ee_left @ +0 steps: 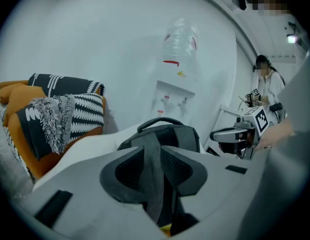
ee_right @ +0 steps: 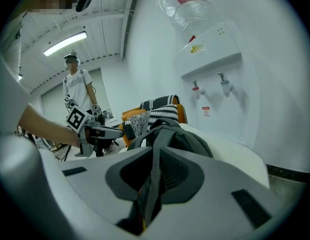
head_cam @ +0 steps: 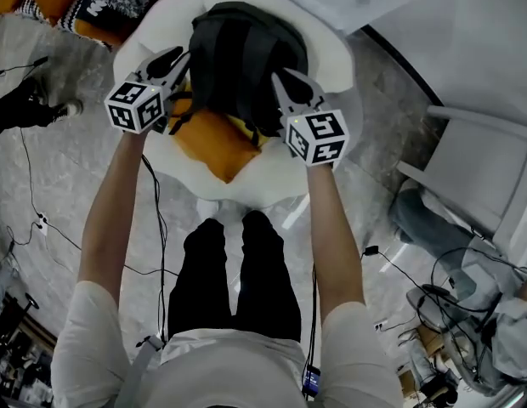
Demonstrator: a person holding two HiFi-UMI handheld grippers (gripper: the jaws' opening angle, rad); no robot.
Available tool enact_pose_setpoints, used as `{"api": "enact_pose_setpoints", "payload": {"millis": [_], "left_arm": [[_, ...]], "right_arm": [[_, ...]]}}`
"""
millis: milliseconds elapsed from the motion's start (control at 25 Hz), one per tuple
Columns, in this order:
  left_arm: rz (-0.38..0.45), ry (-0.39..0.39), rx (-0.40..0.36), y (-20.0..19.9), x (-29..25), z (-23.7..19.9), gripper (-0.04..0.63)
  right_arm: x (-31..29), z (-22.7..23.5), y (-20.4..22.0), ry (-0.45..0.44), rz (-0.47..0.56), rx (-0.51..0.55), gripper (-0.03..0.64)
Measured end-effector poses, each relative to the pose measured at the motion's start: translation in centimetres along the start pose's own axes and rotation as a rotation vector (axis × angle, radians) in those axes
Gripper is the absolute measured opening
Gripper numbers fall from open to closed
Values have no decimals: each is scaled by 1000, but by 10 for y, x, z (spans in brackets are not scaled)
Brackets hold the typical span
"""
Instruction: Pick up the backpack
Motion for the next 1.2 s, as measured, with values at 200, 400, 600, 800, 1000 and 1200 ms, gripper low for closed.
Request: {"api": "enact_pose_setpoints", "payload": {"millis": [200,400,600,800,1000,1200], "left_arm": [[-38,28,8,28,-25,-11,145],[-48,56,38,44,-44,-18,181],[-38,102,72,52,-57,-17,187],[-46,142,80,55,-65,-12,187],[-33,174,72,49,-68,-7,184],[-38,170,78,41,-59,-7,103]], "right_arm": [[-16,12,14,2,11,8,78],[-30,21,28,-5,12,7,163],[-50,26,37,-42,22,0,179],[-73,31,42,-71,6,-27,179],[-87,34,37,-79,22,-56,176],[-80,22,33,-96,31,-74,52]]}}
Point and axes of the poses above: the fingertips, and each gripper's own axes: x backward along the fingers, z to its right, y out of its underside, the point moved 3 cm from there along x, backward along the fingers, and after that the axes turned 13 degrees about -y, right-handed, at the moved point
